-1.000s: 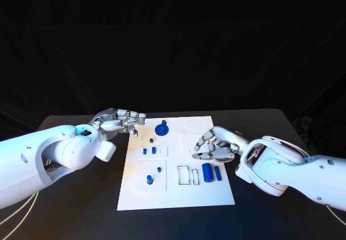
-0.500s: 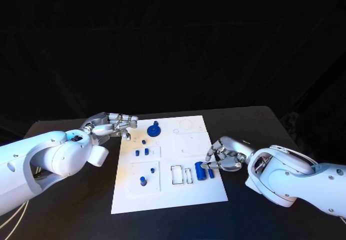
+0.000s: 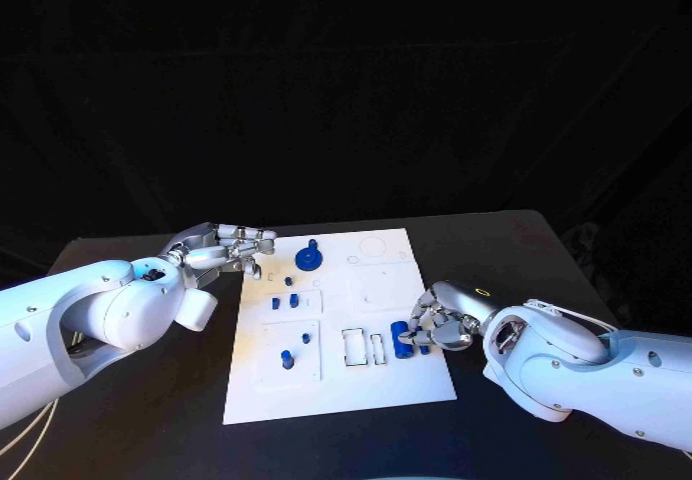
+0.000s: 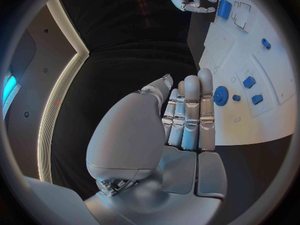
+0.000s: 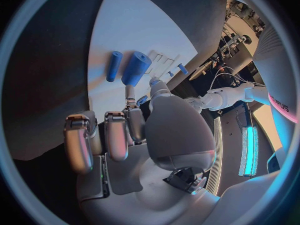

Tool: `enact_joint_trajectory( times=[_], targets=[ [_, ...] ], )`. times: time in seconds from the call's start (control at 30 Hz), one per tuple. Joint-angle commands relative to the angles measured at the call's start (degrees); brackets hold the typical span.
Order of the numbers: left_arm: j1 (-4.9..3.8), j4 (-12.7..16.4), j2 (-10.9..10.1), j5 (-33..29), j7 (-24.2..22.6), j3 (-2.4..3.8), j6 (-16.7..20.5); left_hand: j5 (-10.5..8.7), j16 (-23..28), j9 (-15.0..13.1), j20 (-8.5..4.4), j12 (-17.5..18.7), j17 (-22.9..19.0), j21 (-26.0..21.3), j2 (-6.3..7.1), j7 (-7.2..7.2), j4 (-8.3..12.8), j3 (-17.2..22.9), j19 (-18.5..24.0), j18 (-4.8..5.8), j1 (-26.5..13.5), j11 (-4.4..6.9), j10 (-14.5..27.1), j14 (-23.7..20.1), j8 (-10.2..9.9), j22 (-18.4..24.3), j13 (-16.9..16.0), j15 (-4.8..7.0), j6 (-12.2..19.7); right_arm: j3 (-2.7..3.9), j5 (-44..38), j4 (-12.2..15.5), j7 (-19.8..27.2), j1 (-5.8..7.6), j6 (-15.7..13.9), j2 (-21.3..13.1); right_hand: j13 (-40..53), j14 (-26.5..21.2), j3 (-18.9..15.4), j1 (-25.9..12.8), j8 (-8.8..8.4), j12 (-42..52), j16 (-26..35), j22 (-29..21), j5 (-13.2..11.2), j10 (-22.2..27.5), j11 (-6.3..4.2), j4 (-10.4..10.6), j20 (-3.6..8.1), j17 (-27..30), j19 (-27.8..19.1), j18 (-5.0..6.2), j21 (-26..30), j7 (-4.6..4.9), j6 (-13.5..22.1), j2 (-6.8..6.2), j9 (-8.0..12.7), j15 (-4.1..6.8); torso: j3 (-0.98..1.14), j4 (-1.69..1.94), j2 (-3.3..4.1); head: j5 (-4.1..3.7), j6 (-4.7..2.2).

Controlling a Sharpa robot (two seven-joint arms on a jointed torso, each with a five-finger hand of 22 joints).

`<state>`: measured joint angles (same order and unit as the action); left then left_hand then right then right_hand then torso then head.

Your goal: Assemble the parts on the task board

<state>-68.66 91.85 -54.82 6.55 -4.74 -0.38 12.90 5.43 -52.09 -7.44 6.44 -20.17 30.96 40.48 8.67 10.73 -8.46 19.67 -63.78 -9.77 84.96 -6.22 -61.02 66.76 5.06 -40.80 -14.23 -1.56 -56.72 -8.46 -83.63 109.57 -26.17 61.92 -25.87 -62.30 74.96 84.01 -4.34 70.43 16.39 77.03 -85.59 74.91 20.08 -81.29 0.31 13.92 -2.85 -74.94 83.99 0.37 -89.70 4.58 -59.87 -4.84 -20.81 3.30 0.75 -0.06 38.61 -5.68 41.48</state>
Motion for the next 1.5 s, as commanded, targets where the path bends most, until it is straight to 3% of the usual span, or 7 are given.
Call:
enact_joint_trajectory(
  times=[0.03, 0.27, 0.47, 0.87, 1.03, 1.17, 1.5],
  targets=[
    [0.00, 0.20, 0.02, -0.41, -0.60, 0.03, -0.96, -0.09, 0.22, 0.07, 0.18, -0.13, -0.06, -0.13, -0.42, 0.11, -0.33, -0.13, 0.09, -0.79, -0.01, -0.02, 0.52, -0.43, 0.19, 0.09, -0.06, -0.14, 0.47, -0.01, -2.76, -0.56, -2.64, -0.26, 0.47, 0.46, 2.64, 4.63, -0.55, -0.19, 0.29, 0.19, -0.19, 15.09, 0.23, -0.36, -0.01, 0.29, 0.03, -8.00, 6.01, -0.37, -0.30, 0.05, 0.32, 0.61, -0.17, 0.18, -0.01, -0.02, 0.00, 0.08, 0.14],
    [0.00, 0.30, -0.18, -0.41, -0.50, 0.03, -0.99, -0.09, 0.22, 0.07, 0.20, -0.22, -0.07, -0.20, -0.43, 0.10, -0.42, -0.18, 0.08, -0.78, -0.11, -0.02, 0.56, -0.44, 0.24, 0.13, -0.07, -0.15, 0.49, -0.01, -3.78, -1.35, -3.79, -1.25, 1.08, 1.46, 2.59, 4.55, -1.58, -0.46, 0.52, -0.03, -0.09, 15.09, 0.15, -0.18, -0.01, 1.48, 0.02, -7.81, 6.01, -0.37, -0.30, 0.02, 0.48, 0.57, -0.72, 0.17, 0.02, -0.07, -0.02, 0.25, 0.39],
    [0.00, 0.34, -0.25, -0.42, -0.41, 0.03, -1.08, -0.09, 0.22, 0.07, 0.20, -0.22, -0.07, -0.20, -0.43, 0.10, -0.42, -0.18, 0.08, -0.78, -0.11, -0.02, 0.56, -0.44, 0.24, 0.13, -0.07, -0.15, 0.49, 0.00, -4.61, -2.27, -4.24, -1.99, 1.38, 2.62, 2.57, 4.52, -2.19, -0.68, 0.67, -0.17, -0.06, 15.09, 0.03, -0.08, -0.03, 2.37, 0.02, -7.74, 6.01, -0.37, -0.30, 0.00, 0.58, 0.77, -1.10, 0.18, 0.02, -0.07, -0.02, 0.12, 0.18],
    [-0.01, 0.29, -0.20, -0.42, -0.22, 0.03, -1.51, -0.11, 0.24, 0.08, 0.23, -0.31, -0.10, -0.30, -0.35, 0.12, -0.61, -0.33, 0.08, -0.77, -0.37, -0.07, 0.72, -0.48, 0.26, 0.19, -0.07, -0.19, 0.60, 0.01, -5.94, -4.29, -5.55, -3.68, 2.36, 5.51, 2.40, 4.47, -2.61, -0.96, 0.70, -0.44, 0.07, 15.09, -0.02, 0.09, -0.01, 2.71, 0.02, -7.52, 6.01, -0.37, -0.30, 0.02, 0.76, 0.94, -1.30, 0.18, 0.10, -0.01, 0.01, 0.18, 0.33],
    [-0.01, 0.31, -0.19, -0.42, -0.28, 0.03, -1.78, -0.14, 0.25, 0.10, 0.34, -0.53, -0.14, -0.58, -0.16, 0.13, -1.24, -0.87, 0.09, -0.76, -1.23, -0.13, 0.99, -0.56, 0.34, 0.37, -0.09, -0.30, 0.81, 0.01, -6.32, -5.04, -5.84, -3.92, 2.50, 6.30, 2.52, 4.46, -2.68, -0.76, 0.75, -0.34, 0.06, 15.09, -0.05, 0.03, -0.02, 2.62, 0.01, -7.54, 6.01, -0.37, -0.30, -0.01, 0.76, 0.97, -1.40, 0.18, 0.03, -0.06, 0.00, 0.21, 0.58],
    [-0.01, 0.32, -0.18, -0.42, -0.26, 0.03, -1.83, -0.14, 0.25, 0.10, 0.34, -0.53, -0.14, -0.58, -0.16, 0.13, -1.24, -0.87, 0.09, -0.76, -1.23, -0.13, 0.99, -0.56, 0.34, 0.37, -0.09, -0.30, 0.81, 0.01, -6.76, -5.04, -6.03, -4.02, 1.23, 6.53, 2.85, 4.48, -2.74, 0.72, 1.08, -0.13, 0.00, 15.09, 1.17, -0.15, -0.14, 2.32, 0.07, -7.62, 6.01, -0.37, -0.30, -0.14, 0.63, 1.45, -1.93, 0.26, 0.03, -0.02, -0.04, 0.24, 0.77],
    [-0.01, 0.26, -0.26, -0.42, -0.21, 0.03, -1.80, -0.12, 0.25, 0.10, 0.35, -0.57, -0.15, -0.62, -0.19, 0.13, -1.28, -0.88, 0.09, -0.76, -1.24, -0.12, 1.02, -0.57, 0.36, 0.40, -0.10, -0.30, 0.82, 0.14, -4.95, -2.22, -5.44, -4.03, -6.37, 4.95, 3.86, 4.58, -2.77, 3.16, 2.03, 0.71, -0.29, 15.09, 5.50, -0.96, -0.68, 2.30, 0.43, -8.05, 6.01, -0.37, -0.30, -0.74, -0.28, 2.98, -3.17, 0.70, 0.00, -0.12, -0.11, 0.52, 0.75]
  ],
)
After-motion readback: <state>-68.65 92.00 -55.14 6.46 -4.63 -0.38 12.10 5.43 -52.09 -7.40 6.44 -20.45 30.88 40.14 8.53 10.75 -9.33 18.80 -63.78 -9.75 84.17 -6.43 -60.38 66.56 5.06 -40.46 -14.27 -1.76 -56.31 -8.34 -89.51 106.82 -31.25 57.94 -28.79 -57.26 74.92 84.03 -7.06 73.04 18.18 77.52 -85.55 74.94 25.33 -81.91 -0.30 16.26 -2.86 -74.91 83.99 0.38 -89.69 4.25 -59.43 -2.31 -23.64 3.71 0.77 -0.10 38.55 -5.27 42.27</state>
